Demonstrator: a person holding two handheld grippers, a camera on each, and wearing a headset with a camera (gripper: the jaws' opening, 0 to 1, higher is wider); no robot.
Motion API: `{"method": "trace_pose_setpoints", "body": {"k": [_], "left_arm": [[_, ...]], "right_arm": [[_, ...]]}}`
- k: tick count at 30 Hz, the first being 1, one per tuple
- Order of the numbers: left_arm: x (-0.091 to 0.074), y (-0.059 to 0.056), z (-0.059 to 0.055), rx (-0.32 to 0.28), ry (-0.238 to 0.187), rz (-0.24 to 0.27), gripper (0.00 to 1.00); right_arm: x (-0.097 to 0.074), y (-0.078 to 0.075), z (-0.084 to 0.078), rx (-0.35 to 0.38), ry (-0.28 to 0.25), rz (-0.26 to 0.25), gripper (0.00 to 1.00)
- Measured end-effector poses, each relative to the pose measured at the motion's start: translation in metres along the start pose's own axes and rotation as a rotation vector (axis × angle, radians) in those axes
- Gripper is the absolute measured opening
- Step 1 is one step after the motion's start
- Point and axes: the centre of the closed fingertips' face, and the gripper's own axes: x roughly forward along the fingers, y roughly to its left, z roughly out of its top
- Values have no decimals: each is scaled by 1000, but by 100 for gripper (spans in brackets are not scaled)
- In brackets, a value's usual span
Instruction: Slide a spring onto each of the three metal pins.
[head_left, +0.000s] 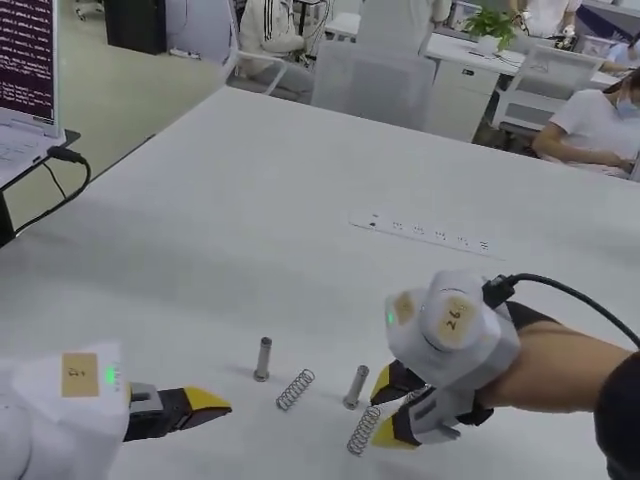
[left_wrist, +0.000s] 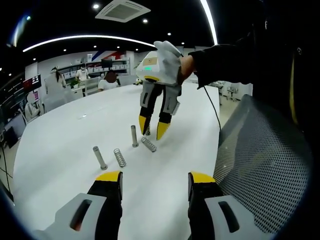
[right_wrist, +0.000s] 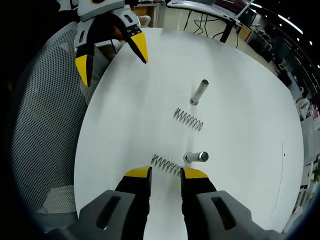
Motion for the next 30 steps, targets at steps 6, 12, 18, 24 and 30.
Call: {"method": "trace_pose_setpoints", "body": {"k": [6,12,18,24,30], "left_arm": [[0,0,0,-5,-4,0,47],[0,0,1,-6,-3,-2,46],[-1,-1,0,-10,-2,-6,45],[0,-1,1,-13,-6,-10,45],[0,-1,0,-12,-3,-13,44]], "right_arm": [[6,-4,-5,-18,30,-3,23],[13,-1,-5,-39,26,6,22],[19,0,-8,-44,36,6,21],[21,1,-9,7,35,11,19],[23,7,-6,59,27,31,11]]}}
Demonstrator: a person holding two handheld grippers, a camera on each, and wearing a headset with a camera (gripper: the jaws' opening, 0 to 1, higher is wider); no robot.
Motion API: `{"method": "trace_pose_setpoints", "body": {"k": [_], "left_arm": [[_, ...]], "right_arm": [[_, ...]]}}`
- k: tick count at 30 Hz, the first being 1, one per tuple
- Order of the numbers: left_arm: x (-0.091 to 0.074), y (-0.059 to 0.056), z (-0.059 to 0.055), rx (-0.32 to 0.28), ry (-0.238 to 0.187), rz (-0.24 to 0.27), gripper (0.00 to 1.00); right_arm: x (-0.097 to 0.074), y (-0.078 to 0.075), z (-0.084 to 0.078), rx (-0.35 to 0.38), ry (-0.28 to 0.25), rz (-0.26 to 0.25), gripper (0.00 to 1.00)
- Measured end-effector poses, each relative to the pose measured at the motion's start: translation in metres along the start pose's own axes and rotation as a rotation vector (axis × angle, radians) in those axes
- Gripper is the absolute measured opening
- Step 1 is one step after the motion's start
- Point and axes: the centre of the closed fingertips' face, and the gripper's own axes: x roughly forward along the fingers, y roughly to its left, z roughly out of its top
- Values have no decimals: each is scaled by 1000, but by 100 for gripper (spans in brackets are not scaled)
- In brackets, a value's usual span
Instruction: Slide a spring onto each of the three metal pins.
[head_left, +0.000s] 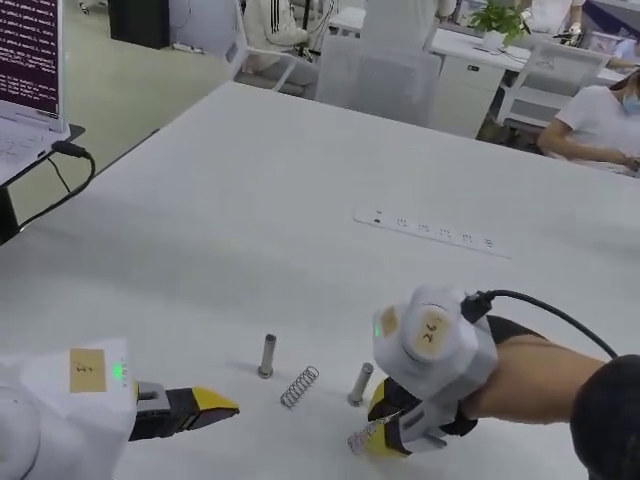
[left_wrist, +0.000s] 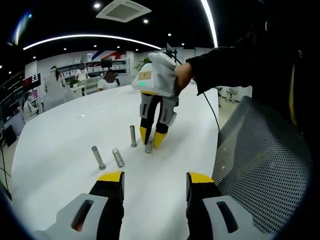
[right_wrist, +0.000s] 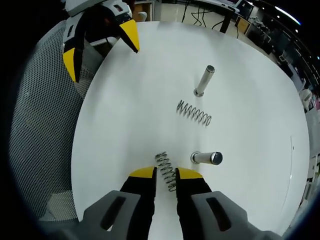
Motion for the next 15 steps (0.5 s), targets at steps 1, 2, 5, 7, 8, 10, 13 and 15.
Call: {"method": "trace_pose_setpoints", "body": {"k": [1,2,5,7,8,10,13,15], "left_arm": [[0,0,0,1,1,-1,44],[0,0,0,3,2,-2,44],[0,0,0,4,1,-3,44],[1,0,0,5,2,-3,44],[1,0,0,6,3,-4,44],[1,0,0,11,7,-6,44],[1,0,0,13,9,-8,44],[1,1,1,13,8,-7,44]], "right_arm": [[0,1,0,0,-1,2,10],[2,3,-1,-8,4,2,10],[2,6,-4,-28,18,8,14],[1,7,-8,-37,33,9,14],[1,6,-10,-42,41,6,14],[0,4,-13,-46,53,-3,14],[0,4,-15,-40,55,-1,12],[0,5,-14,-46,51,-2,11]]}}
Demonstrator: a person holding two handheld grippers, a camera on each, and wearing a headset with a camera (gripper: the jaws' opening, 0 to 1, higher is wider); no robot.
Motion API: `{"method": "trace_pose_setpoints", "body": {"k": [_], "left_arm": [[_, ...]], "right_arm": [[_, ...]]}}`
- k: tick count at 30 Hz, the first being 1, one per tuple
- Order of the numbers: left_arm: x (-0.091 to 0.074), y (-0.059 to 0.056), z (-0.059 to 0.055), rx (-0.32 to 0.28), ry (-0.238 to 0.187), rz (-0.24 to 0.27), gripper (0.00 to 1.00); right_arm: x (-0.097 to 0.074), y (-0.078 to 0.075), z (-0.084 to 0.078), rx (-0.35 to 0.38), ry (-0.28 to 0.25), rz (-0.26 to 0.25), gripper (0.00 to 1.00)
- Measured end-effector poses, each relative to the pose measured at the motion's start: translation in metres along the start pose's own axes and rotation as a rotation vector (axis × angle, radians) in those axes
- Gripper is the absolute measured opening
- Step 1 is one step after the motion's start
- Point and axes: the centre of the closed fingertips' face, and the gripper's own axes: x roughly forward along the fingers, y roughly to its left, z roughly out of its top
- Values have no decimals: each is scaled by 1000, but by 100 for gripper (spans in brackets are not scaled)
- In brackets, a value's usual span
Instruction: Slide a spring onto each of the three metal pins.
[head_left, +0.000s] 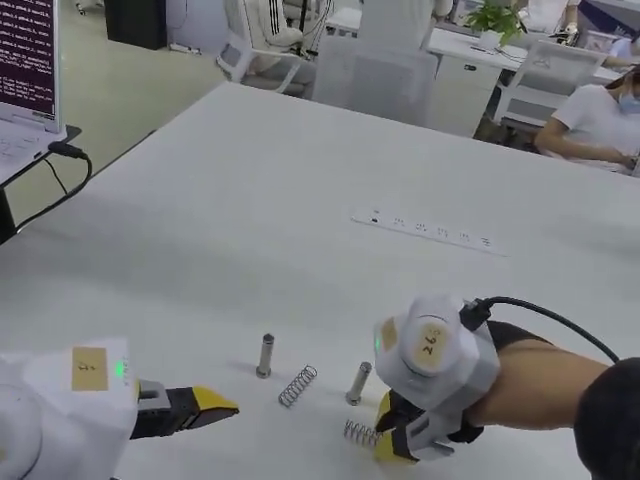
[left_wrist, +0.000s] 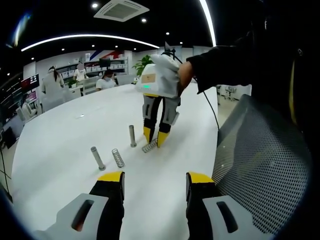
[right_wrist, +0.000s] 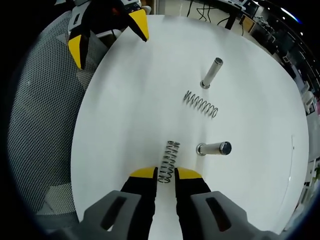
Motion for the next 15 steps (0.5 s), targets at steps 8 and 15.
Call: {"method": "trace_pose_setpoints", "body": {"k": [8,15], "left_arm": [[1,3,5,15,7,-7,44],[6,5,10,25,-2,-29,41]], "right_arm": [[-6,5,6,-6,-13,4,9],[-19,14,20,-28,-30,8,8]]}}
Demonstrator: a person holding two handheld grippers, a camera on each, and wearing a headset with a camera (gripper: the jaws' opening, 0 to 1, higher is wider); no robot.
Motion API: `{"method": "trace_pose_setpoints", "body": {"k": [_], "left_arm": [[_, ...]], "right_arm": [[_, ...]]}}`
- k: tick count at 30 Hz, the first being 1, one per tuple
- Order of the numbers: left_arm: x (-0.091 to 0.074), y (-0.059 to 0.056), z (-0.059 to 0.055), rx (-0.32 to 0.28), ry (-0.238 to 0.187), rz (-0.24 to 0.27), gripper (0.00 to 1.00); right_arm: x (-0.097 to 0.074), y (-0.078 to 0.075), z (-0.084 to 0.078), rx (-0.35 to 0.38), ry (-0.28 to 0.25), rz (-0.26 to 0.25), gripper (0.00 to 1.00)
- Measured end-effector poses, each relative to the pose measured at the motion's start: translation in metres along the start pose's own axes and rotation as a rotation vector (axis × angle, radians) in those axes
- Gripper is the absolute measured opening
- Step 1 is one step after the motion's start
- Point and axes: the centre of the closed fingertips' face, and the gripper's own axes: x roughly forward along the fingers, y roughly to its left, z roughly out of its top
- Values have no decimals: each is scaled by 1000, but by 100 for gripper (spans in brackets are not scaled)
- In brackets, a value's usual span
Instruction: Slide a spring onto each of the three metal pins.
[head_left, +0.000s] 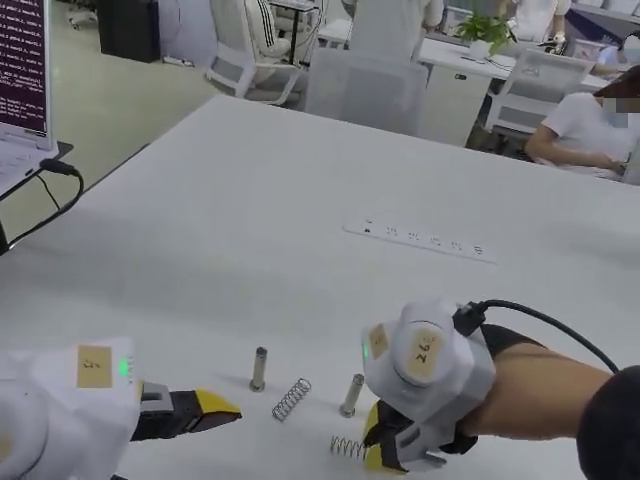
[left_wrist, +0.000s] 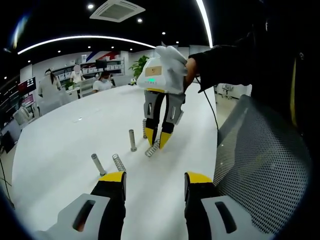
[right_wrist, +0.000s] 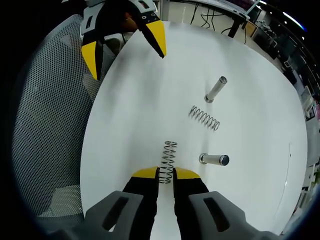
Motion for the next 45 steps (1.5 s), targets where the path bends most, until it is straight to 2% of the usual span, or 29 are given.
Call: {"method": "trace_pose_setpoints", "body": {"k": [6,9,12,16,28,35,40,45], "left_arm": [[5,1,2,-9,-17,-22,39],[9,2,4,9,-12,-36,37],[13,0,8,23,-14,-53,37],[19,-6,11,50,-15,-82,36],[28,-15,16,103,-37,-126,23],[30,-18,16,128,-39,-140,10],[31,-17,15,143,-36,-133,4],[32,-18,16,143,-39,-138,4]], "right_arm": [[-10,10,14,-8,-31,34,8],[-19,17,30,-20,-72,55,8],[-26,21,43,-45,-97,52,8],[-29,25,53,-82,-101,47,8],[-31,31,57,-121,-93,65,8],[-32,36,61,-140,-99,79,8],[-32,39,62,-149,-100,84,8],[-32,39,61,-158,-99,84,8]]}}
